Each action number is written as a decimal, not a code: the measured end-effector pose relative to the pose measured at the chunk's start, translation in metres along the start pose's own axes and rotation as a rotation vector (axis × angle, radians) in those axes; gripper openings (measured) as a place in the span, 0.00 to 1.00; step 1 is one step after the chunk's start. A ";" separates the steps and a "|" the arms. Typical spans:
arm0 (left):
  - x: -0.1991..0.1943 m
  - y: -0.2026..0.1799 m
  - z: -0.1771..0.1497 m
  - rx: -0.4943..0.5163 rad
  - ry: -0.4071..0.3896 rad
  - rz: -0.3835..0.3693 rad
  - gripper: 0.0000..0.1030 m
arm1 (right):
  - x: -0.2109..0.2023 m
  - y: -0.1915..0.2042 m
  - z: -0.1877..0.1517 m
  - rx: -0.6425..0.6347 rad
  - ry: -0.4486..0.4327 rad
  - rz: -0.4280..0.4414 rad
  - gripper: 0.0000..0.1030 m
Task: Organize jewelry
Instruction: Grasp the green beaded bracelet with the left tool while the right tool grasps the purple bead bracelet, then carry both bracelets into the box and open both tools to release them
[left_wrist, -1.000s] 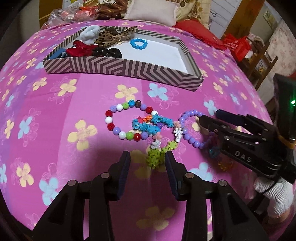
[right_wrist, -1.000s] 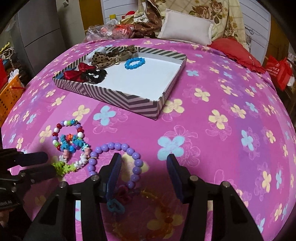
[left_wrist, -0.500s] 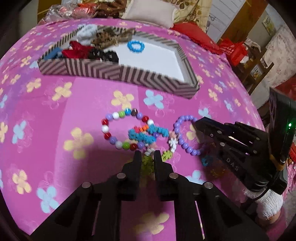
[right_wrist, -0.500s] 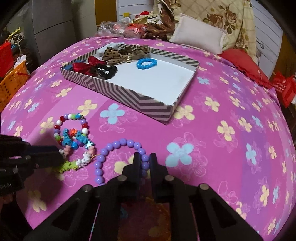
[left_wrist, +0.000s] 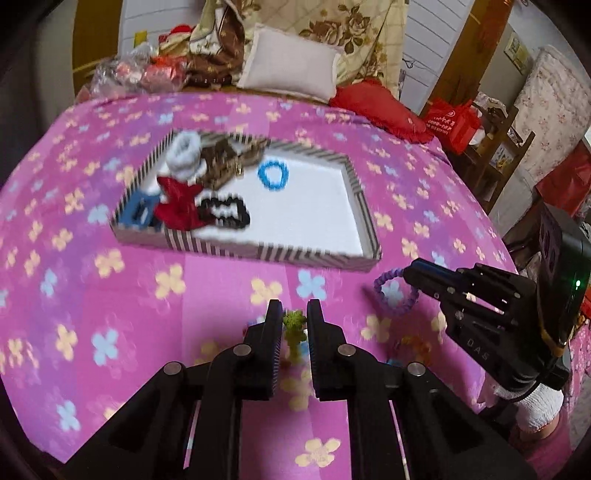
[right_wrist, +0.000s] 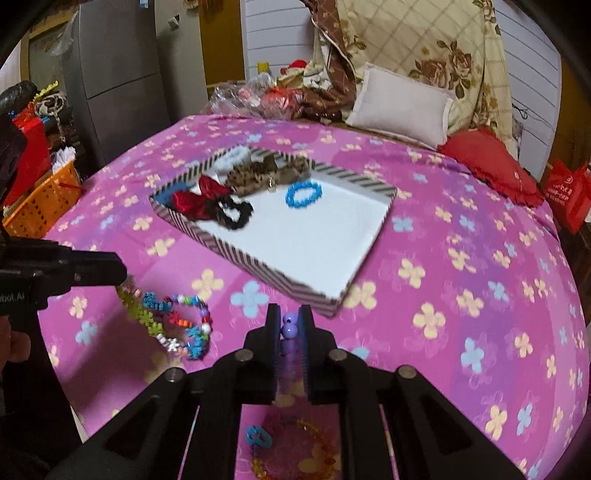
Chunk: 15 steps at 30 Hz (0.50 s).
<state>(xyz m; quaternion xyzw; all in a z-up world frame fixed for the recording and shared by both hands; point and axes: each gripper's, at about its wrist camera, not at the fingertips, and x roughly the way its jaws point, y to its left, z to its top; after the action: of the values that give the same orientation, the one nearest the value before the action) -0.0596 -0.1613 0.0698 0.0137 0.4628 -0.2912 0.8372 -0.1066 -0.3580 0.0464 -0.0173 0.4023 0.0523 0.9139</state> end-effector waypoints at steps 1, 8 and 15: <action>-0.003 -0.001 0.004 0.007 -0.009 0.004 0.20 | -0.002 0.000 0.004 -0.005 -0.006 -0.001 0.09; -0.014 -0.014 0.050 0.047 -0.069 0.035 0.20 | -0.009 -0.001 0.037 -0.018 -0.049 0.006 0.09; 0.011 -0.023 0.085 0.038 -0.074 0.057 0.20 | 0.005 -0.013 0.058 -0.007 -0.044 -0.007 0.09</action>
<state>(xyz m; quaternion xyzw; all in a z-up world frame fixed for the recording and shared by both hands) -0.0016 -0.2104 0.1156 0.0318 0.4252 -0.2763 0.8613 -0.0591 -0.3667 0.0814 -0.0208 0.3817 0.0511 0.9226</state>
